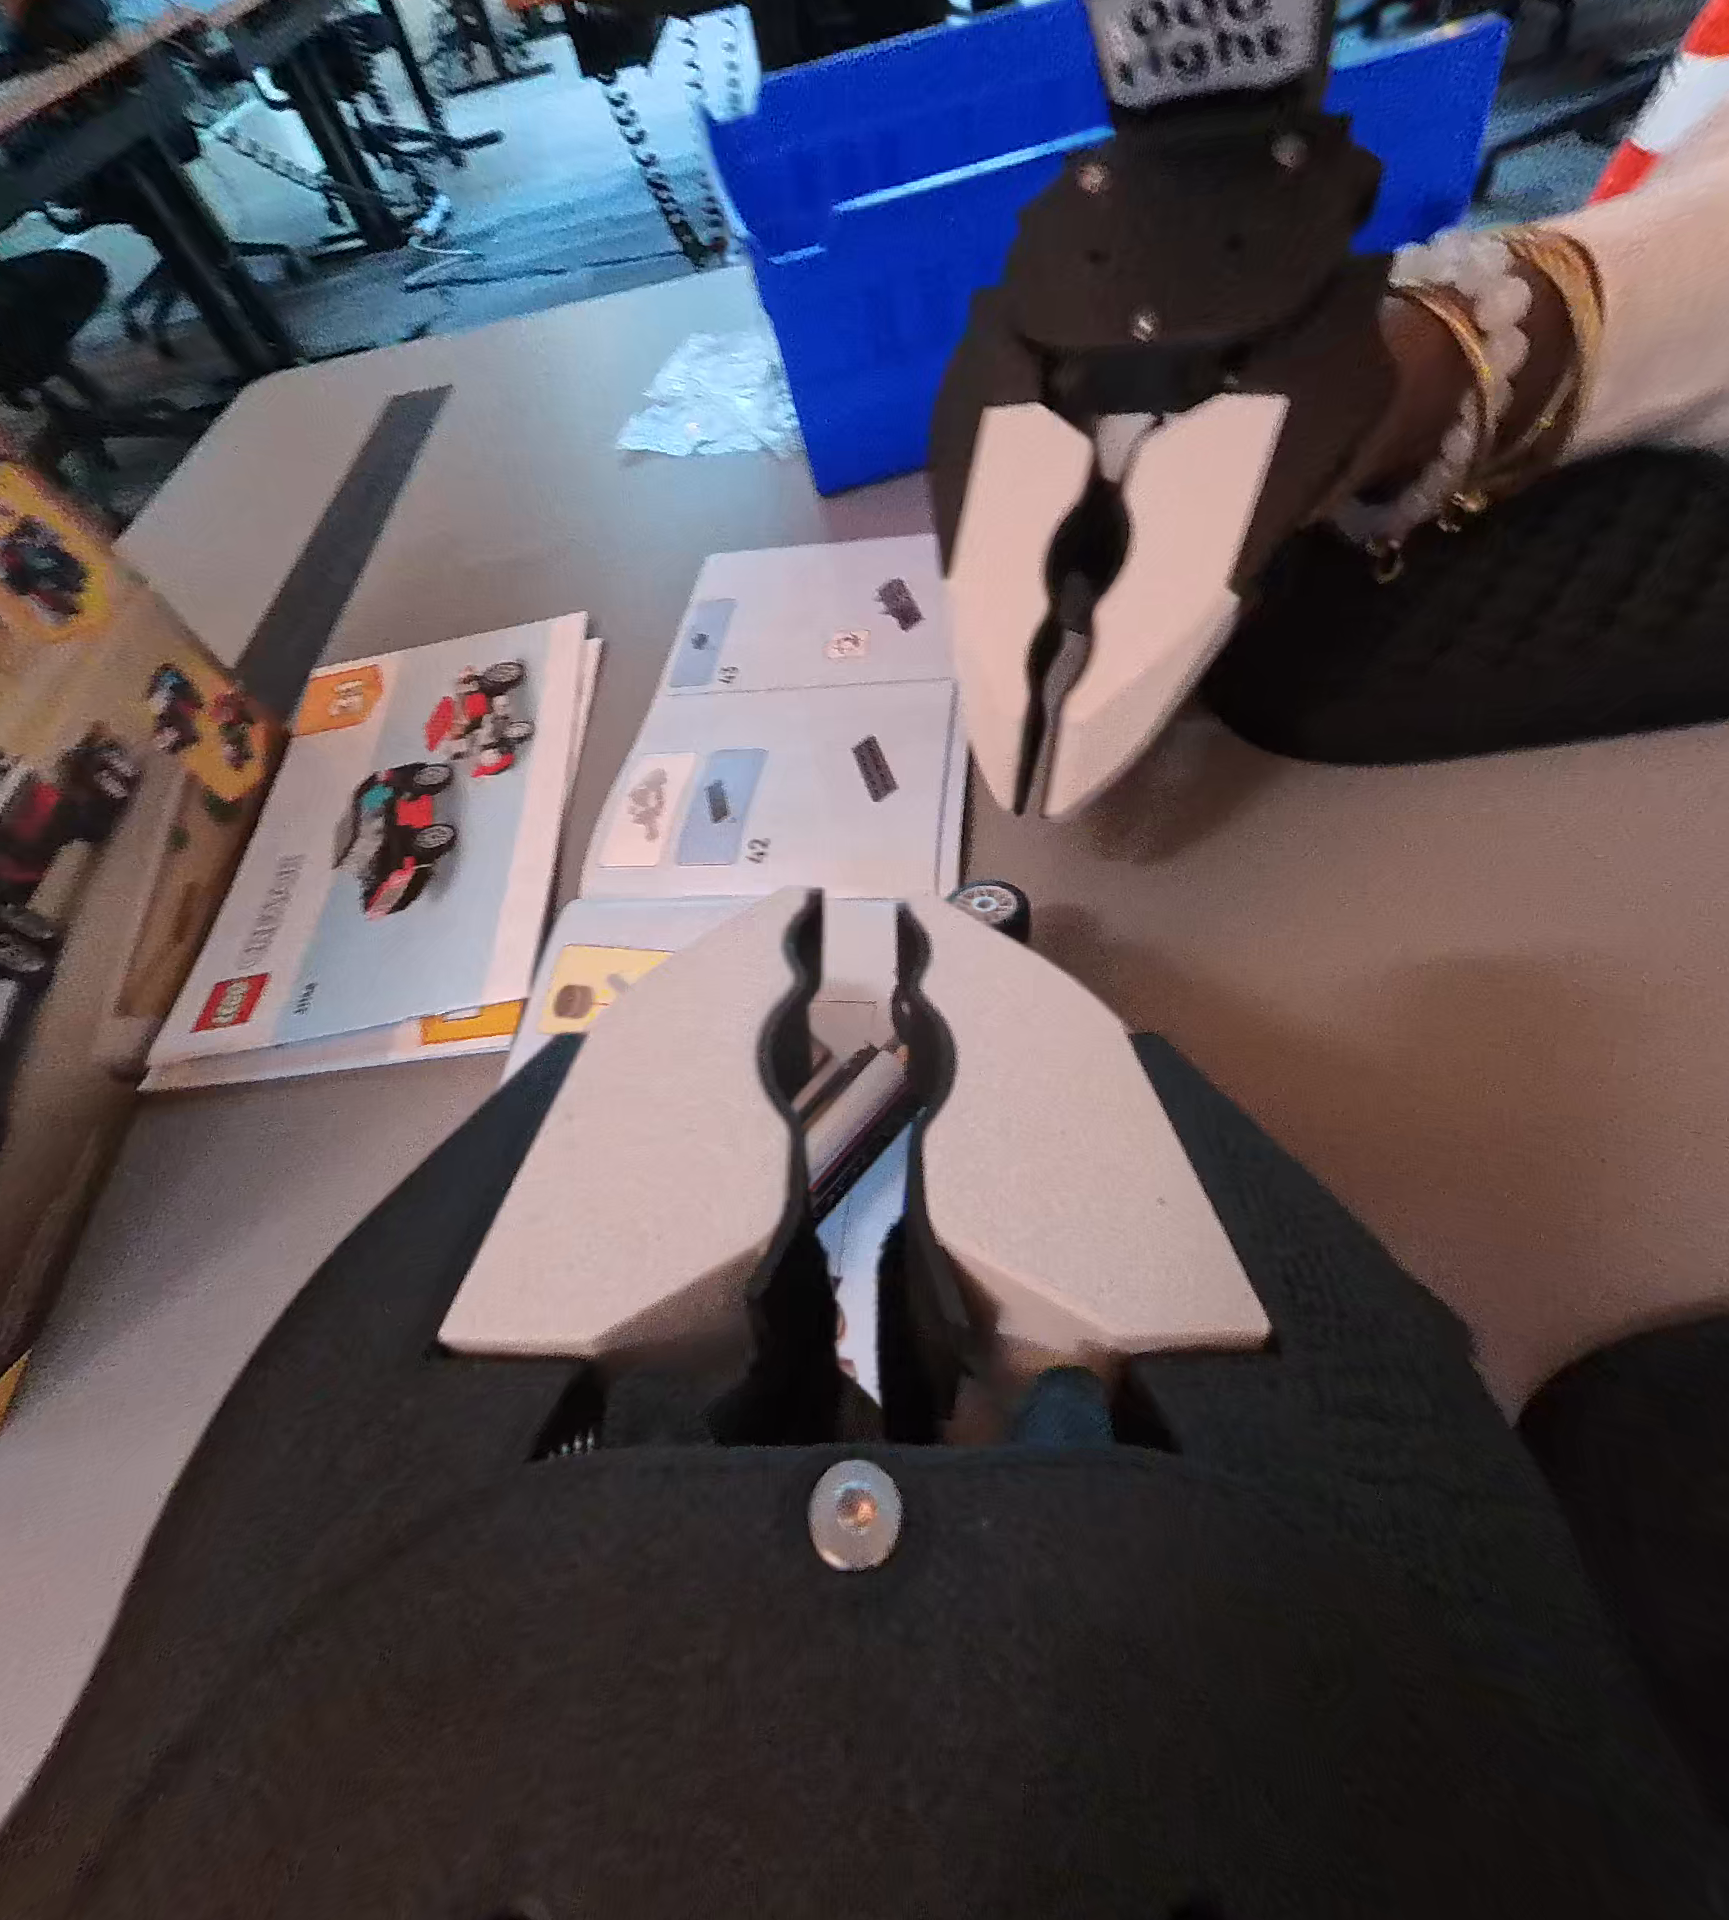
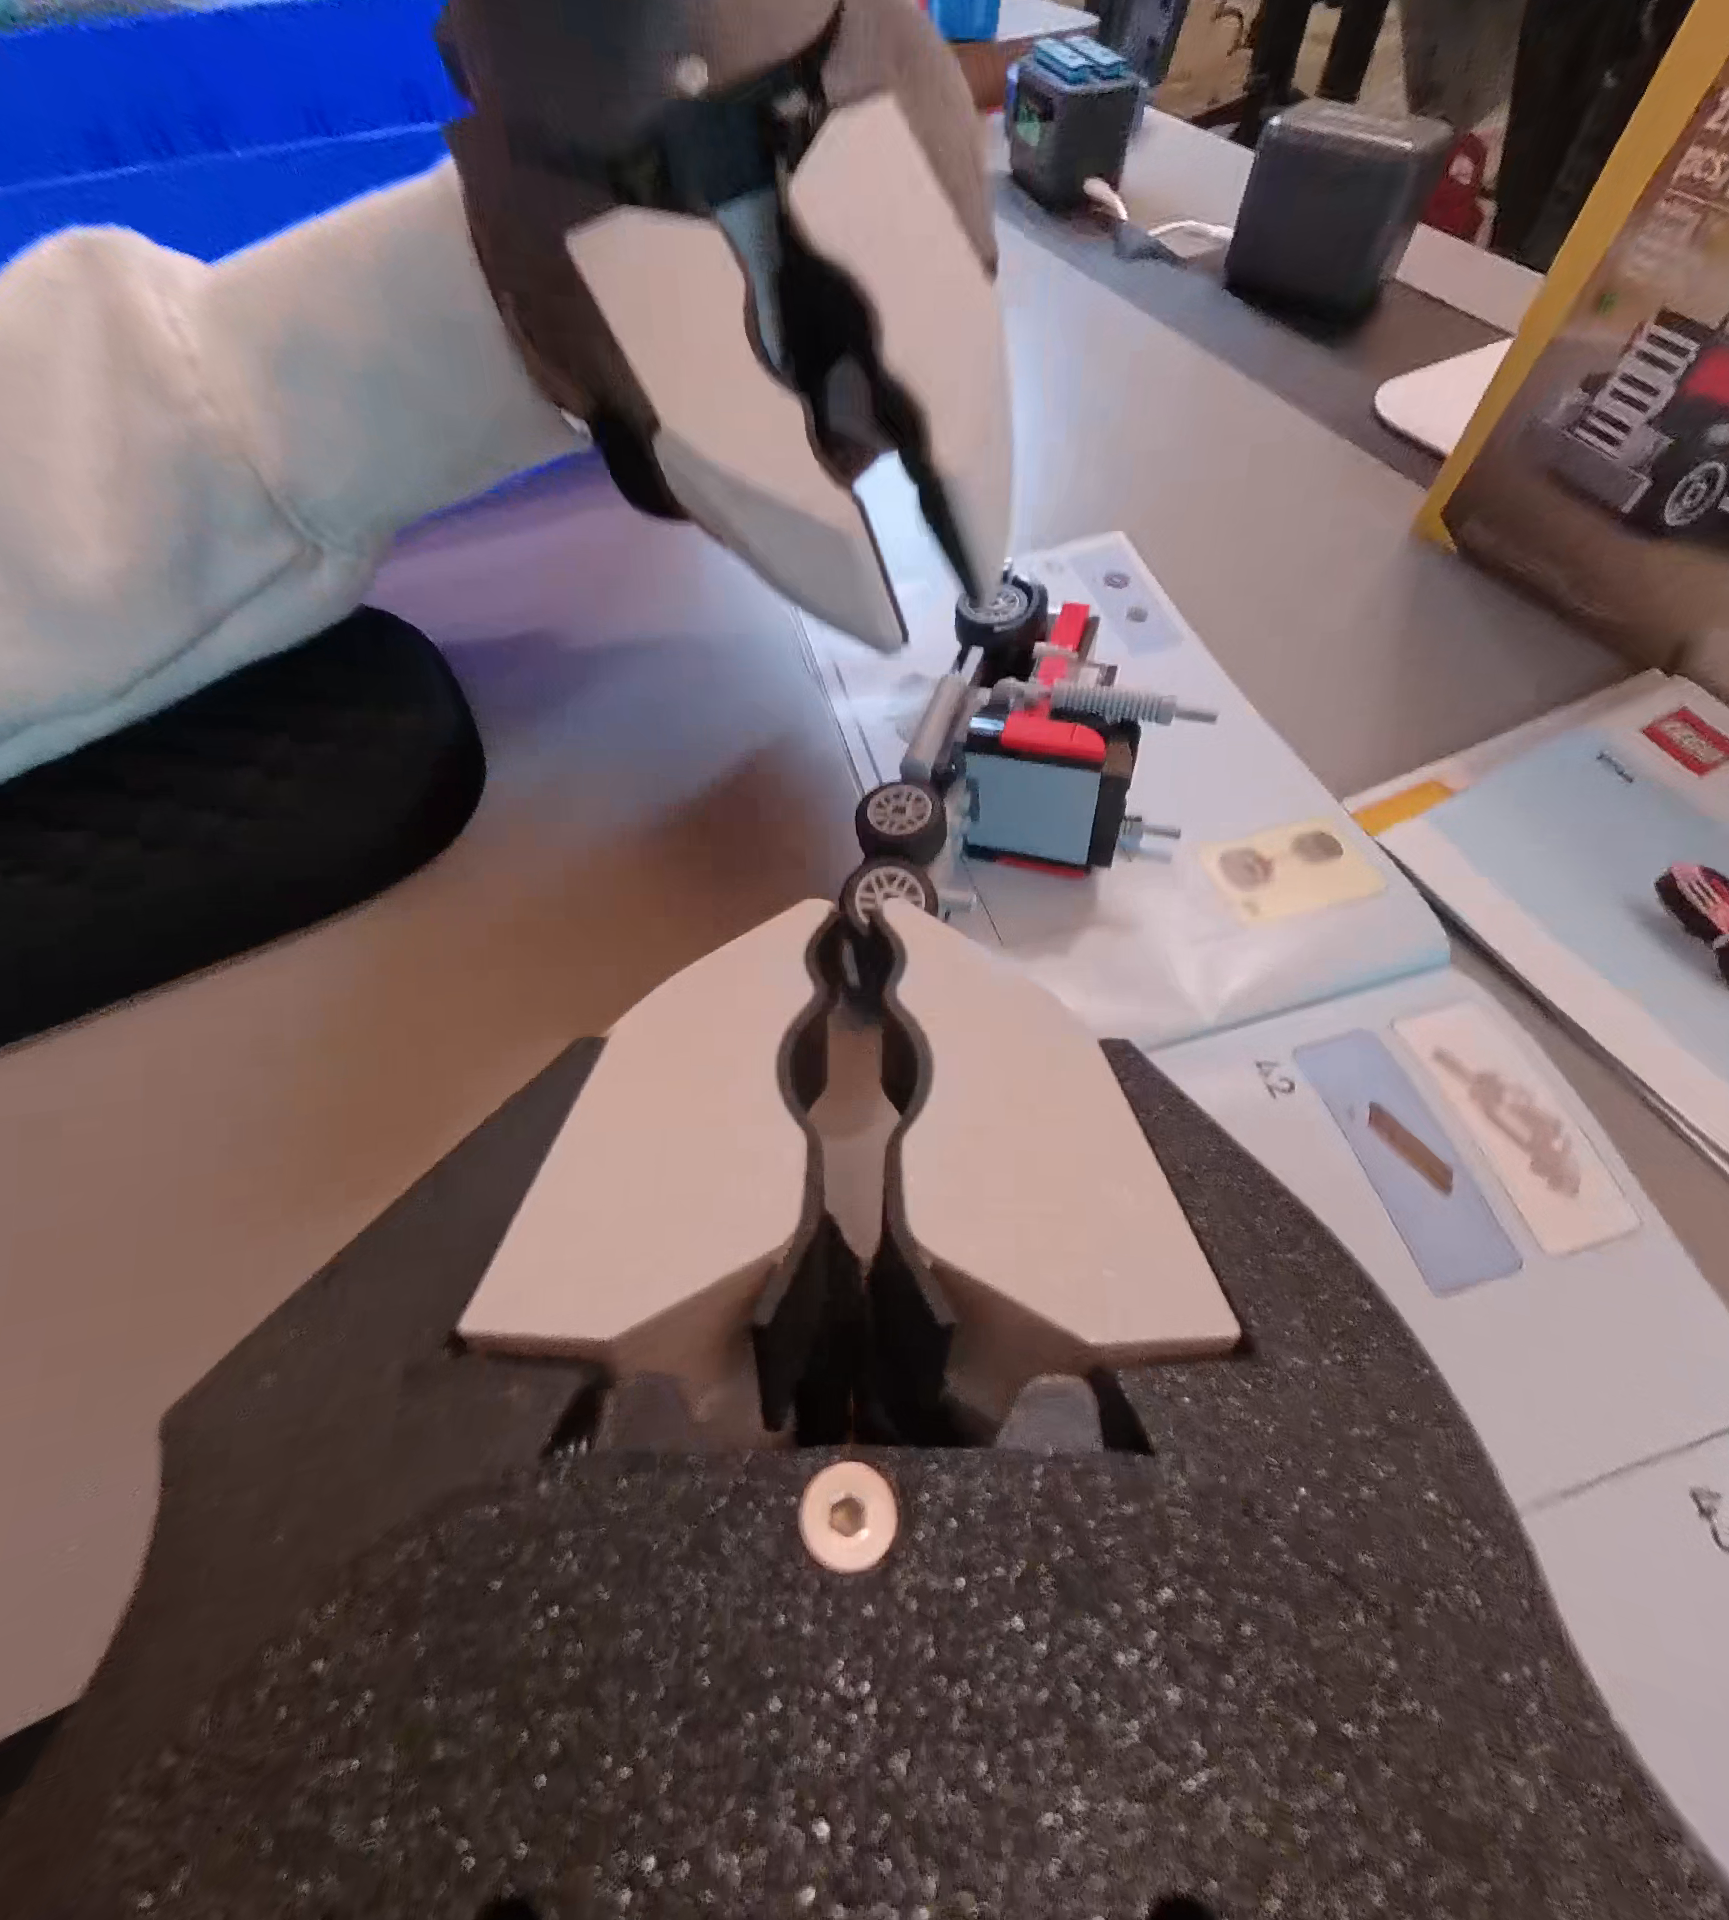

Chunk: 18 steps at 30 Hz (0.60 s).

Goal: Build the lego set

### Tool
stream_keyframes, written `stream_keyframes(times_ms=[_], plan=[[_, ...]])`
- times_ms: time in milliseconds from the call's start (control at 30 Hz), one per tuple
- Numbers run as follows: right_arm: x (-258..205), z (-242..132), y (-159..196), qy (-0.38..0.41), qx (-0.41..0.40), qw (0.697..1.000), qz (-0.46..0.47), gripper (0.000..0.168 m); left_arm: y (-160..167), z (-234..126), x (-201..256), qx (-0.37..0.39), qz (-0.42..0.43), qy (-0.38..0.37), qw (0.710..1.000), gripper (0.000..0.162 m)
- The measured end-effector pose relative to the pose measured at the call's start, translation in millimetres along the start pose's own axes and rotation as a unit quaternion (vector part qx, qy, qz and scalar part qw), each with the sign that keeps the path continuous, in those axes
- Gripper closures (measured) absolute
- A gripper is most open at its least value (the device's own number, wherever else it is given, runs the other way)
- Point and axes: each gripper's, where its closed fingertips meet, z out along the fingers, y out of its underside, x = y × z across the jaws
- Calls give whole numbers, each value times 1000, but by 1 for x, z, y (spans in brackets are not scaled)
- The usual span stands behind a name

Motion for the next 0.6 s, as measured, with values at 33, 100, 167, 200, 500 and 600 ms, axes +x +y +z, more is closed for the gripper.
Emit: stream_keyframes(times_ms=[33,100,167,200,500,600], plan=[[1,3,-2,-5,4,1000,1,165,2,4,5,-3,7,11,1000,157],[5,9,-2,-6,9,1000,7,166,7,11,13,-16,11,36,999,162],[7,14,1,-9,4,1000,8,166,14,19,18,-42,12,47,998,162],[7,16,3,-10,2,1000,5,166,18,22,19,-53,12,52,997,162],[6,28,6,0,-18,999,-39,168,31,33,20,-87,-3,56,995,162],[6,29,7,-1,-17,999,-37,168,31,34,19,-83,-8,58,995,162]])
